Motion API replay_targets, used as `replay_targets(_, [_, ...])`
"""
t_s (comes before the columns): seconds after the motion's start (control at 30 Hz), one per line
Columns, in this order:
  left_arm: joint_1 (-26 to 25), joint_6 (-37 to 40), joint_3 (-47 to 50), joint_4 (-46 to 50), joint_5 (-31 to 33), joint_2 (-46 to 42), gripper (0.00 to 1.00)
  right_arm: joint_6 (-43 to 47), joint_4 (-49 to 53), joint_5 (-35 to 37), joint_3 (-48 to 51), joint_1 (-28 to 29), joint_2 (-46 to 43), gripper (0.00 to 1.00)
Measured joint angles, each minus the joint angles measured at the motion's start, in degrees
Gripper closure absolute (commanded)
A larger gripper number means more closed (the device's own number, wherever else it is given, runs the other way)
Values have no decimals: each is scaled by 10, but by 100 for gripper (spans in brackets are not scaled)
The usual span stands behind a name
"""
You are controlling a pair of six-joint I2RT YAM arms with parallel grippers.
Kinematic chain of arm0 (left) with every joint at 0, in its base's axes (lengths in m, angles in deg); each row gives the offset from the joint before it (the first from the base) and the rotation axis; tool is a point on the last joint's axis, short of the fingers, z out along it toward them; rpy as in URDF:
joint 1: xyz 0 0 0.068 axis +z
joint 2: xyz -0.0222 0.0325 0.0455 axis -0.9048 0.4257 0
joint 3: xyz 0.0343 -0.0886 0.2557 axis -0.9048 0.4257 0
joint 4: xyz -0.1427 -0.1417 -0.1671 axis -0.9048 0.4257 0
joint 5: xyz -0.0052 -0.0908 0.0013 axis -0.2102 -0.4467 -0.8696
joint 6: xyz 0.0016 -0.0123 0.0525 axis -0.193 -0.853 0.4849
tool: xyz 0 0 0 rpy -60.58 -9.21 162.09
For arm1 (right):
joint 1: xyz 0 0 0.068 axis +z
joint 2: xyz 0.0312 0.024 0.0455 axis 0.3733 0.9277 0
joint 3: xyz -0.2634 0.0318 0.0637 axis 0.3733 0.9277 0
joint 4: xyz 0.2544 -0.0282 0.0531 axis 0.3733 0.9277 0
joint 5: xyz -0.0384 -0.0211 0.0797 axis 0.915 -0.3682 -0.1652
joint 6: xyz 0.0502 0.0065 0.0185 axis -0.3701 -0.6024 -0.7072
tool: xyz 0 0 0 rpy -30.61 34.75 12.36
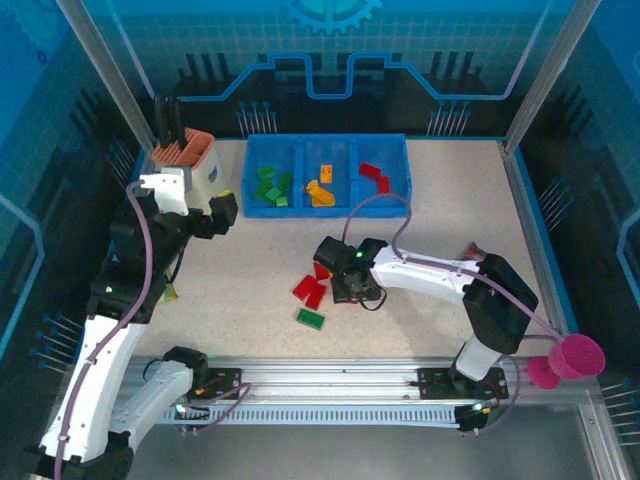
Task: Sort the legos into containers by color
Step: Pick up the lego from the bottom-center of the table.
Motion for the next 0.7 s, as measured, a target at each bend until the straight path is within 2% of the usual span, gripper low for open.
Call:
replay_targets(0.33, [0,0,6,-1,0,2,1,3,-35,-3,15,-11,49,45])
replay_targets(0.7, [0,0,6,-2,0,15,1,47,-69,-9,24,-33,66,75])
